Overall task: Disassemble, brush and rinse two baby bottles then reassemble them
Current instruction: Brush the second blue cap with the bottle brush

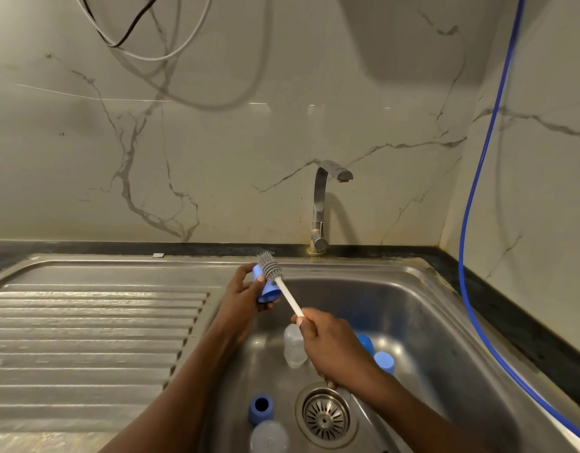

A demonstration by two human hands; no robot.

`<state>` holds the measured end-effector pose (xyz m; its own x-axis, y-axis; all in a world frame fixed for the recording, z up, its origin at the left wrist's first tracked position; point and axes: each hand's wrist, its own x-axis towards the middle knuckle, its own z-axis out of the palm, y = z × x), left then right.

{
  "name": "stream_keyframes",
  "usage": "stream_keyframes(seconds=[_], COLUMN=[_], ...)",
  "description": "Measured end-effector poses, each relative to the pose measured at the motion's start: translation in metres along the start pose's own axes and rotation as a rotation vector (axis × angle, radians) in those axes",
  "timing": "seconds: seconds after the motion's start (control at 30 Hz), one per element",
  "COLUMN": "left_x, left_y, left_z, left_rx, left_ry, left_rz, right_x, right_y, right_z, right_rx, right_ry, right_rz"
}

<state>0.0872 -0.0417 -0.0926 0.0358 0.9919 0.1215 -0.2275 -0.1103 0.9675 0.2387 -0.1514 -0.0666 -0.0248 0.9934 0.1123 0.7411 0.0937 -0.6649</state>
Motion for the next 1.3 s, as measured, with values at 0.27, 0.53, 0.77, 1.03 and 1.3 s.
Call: stream_keyframes(seconds=[0.27,0.53,0.77,1.03,1.3], left_x=[0.000,0.006,-0.004,0.000,0.004], left_y=[-0.004,0.003,0.006,0.005,0.009], left_z=[0.001,-0.015,0.001,0.001,-0.009], left_rx=[0.039,-0.366,-0.293,-0.331,-0.503], left_ry=[-0.051,0.090,-0.095,-0.004,-0.004], left_rz=[0.001,-0.172,-0.234,-0.283,-0.248], right_x=[0.003,-0.002,0.004,0.005,0.004], right_y=[0.006,0.004,0.008,0.010,0.007], right_z=[-0.005,0.014,0.003,-0.002,0.009], right_rx=[0.038,-0.115,-0.048,0.005,-0.108], right_ry=[0.015,-0.025,0.021,0.011,0.026], right_rz=[0.068,-0.050,-0.002,0.017,-0.013])
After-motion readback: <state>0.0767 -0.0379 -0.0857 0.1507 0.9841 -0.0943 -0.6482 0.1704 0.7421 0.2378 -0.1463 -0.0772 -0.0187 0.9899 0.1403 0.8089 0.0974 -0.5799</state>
